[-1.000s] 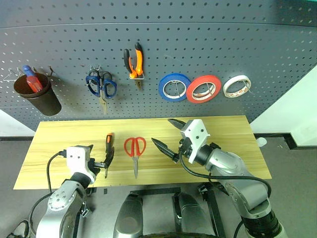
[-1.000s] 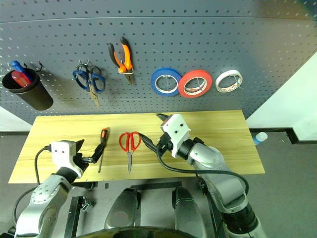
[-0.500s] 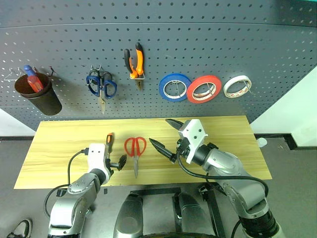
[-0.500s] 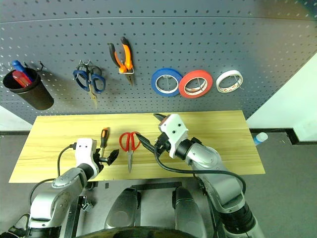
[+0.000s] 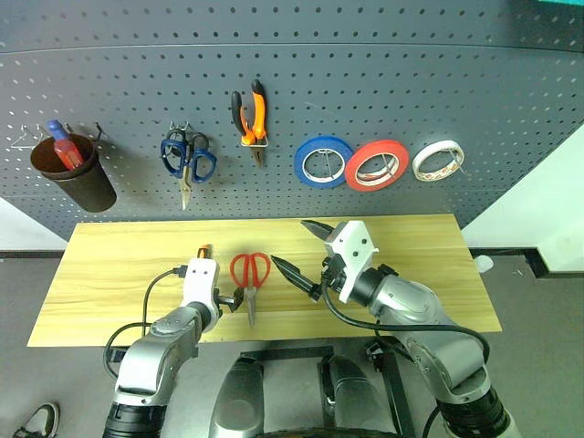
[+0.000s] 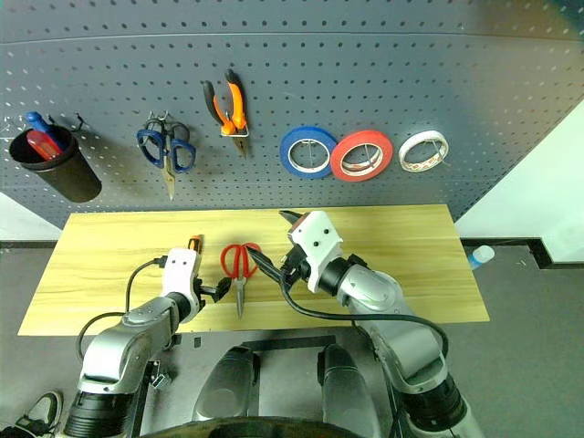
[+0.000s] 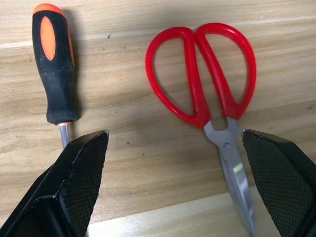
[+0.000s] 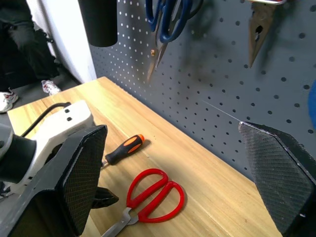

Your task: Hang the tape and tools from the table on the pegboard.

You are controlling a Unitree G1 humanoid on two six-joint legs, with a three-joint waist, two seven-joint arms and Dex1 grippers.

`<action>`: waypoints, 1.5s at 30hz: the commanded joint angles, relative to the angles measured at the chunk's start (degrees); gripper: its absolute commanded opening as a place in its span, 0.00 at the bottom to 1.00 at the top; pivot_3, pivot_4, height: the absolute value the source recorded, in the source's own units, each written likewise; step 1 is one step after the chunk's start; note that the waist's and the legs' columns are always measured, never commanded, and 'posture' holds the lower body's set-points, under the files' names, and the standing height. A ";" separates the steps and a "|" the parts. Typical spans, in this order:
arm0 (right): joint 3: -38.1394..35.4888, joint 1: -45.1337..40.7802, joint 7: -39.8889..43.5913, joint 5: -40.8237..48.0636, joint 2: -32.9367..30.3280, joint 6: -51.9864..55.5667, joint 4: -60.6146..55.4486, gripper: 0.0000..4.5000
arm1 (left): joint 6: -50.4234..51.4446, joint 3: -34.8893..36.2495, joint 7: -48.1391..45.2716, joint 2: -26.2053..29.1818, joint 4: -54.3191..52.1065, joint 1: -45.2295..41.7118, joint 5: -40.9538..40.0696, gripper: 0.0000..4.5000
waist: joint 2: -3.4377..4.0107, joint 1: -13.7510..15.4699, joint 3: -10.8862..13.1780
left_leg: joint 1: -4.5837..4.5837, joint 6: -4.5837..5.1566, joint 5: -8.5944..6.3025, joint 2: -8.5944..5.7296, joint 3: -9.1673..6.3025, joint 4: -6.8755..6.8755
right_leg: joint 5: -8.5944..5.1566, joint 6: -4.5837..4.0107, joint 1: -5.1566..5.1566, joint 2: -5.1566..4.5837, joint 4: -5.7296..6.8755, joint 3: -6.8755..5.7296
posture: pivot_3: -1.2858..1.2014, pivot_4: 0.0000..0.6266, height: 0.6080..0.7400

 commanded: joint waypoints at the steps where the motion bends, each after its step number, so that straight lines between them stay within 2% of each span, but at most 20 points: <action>1: 0.51 -0.01 -0.43 0.21 0.68 -0.14 -2.04 0.99 | 1.15 -1.72 0.12 -0.60 0.79 -1.84 1.63 1.00 | 0.00 0.30 -0.03 | -0.01 0.00 0.00 0.00 0.00 0.00 | 0.00 0.00 0.00 0.00 0.00 0.00 | 0.64 0.23 0.52; 15: 0.21 0.87 -2.05 0.18 0.58 1.23 -3.76 0.99 | 2.31 -7.94 -0.28 -5.16 11.56 -10.31 6.50 1.00 | 0.01 0.19 -0.10 | -0.02 0.00 0.00 -0.02 0.00 0.01 | 0.00 0.00 0.00 0.00 -0.01 0.00 | 0.63 0.24 0.52; 32: 0.26 1.12 -3.08 -0.17 0.11 1.25 -3.38 0.99 | 6.37 -4.81 3.39 -7.19 10.35 -9.80 9.63 1.00 | 0.01 0.23 -0.11 | -0.02 0.00 0.00 -0.02 0.00 0.00 | 0.00 0.00 0.00 0.00 -0.01 0.00 | 0.63 0.25 0.52; 40: 0.28 0.99 -3.36 -0.04 0.14 2.07 -4.06 0.99 | 4.90 -4.88 4.08 -10.12 16.88 -11.23 10.64 1.00 | 0.06 0.22 -0.13 | -0.01 0.00 0.00 -0.02 0.00 0.00 | 0.00 -0.01 0.01 0.00 -0.01 0.00 | 0.62 0.27 0.52; 45: 0.34 1.04 -3.64 -0.15 0.18 2.55 -4.41 0.99 | 2.91 -5.86 5.21 -11.98 23.72 -13.37 12.84 1.00 | 0.42 0.19 -0.36 | 0.03 0.00 0.00 -0.04 -0.01 0.00 | -0.01 -0.01 0.10 0.00 -0.02 0.01 | 0.62 0.27 0.52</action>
